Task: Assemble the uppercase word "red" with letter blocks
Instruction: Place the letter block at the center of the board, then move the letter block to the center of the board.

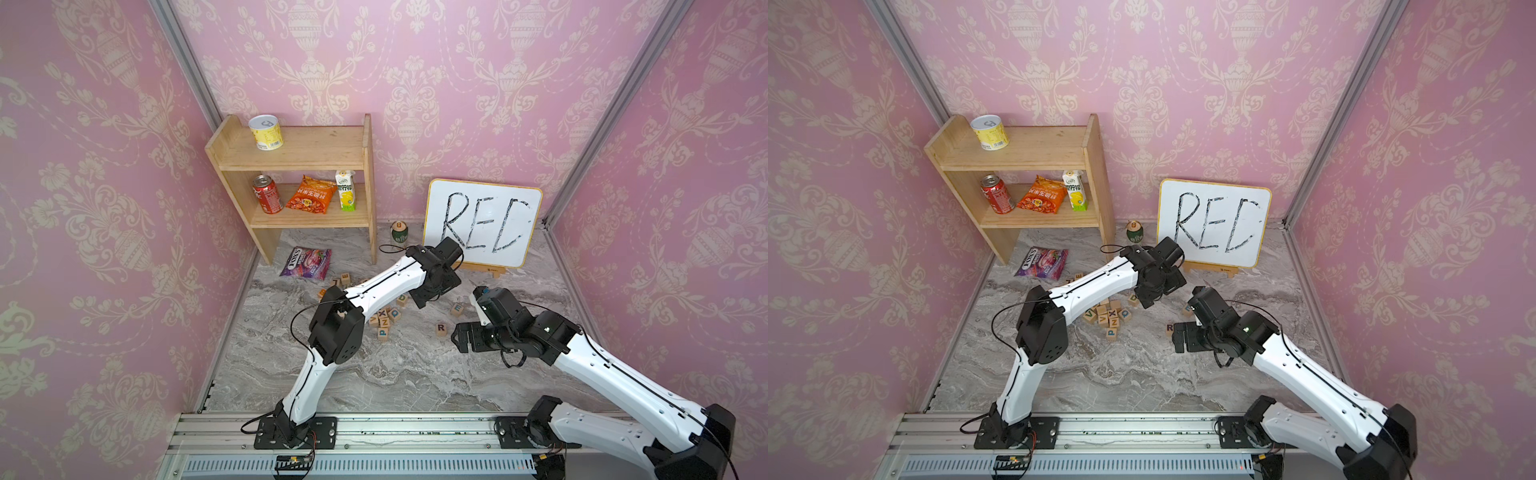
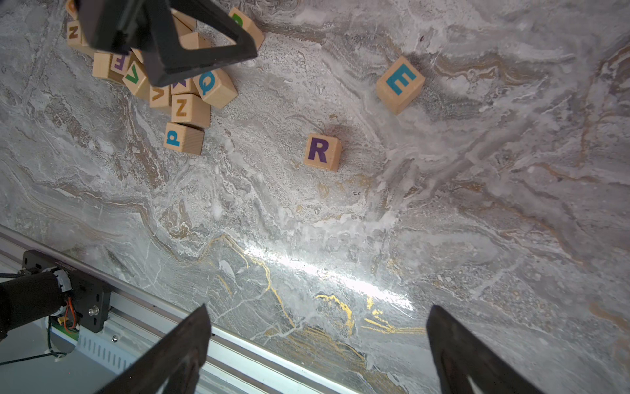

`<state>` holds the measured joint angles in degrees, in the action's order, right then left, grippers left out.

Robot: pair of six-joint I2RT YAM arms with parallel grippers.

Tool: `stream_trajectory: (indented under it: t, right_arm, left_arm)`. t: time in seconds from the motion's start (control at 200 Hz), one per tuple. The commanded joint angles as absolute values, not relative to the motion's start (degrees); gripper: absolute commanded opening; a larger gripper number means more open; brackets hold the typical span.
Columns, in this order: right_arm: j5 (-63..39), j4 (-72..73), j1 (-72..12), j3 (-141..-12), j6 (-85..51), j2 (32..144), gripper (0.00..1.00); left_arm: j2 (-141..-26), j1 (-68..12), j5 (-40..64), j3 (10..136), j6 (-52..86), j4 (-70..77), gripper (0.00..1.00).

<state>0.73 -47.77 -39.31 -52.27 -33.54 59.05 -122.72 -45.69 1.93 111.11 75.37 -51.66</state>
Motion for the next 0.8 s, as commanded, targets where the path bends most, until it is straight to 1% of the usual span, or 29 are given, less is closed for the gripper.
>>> stream_trajectory:
  t: [0.0, 0.26, 0.46, 0.61, 0.796]
  right_arm:
    - [2.60, -45.43, -38.64, -53.88, -36.66, 60.34, 1.00]
    - [3.82, -43.08, -37.29, -55.19, -39.10, 65.34, 1.00]
    - [4.76, -42.19, -35.22, -57.26, -41.68, 69.86, 1.00]
    - [4.89, -41.75, -33.56, -58.58, -43.66, 73.04, 1.00]
    - [4.27, -40.65, -31.60, -59.46, -46.36, 76.29, 1.00]
  left_arm:
    - [-116.92, -44.01, 0.99, 101.79, 74.18, -45.04, 0.99]
    - [-107.18, -41.19, 1.00, 87.79, 69.77, -40.52, 0.99]
    - [-101.24, -38.88, 5.30, 77.97, 64.32, -33.04, 0.99]
    - [-99.76, -37.77, 9.23, 74.94, 58.50, -31.08, 0.99]
    - [-98.57, -37.55, 10.63, 74.01, 49.26, -31.24, 0.99]
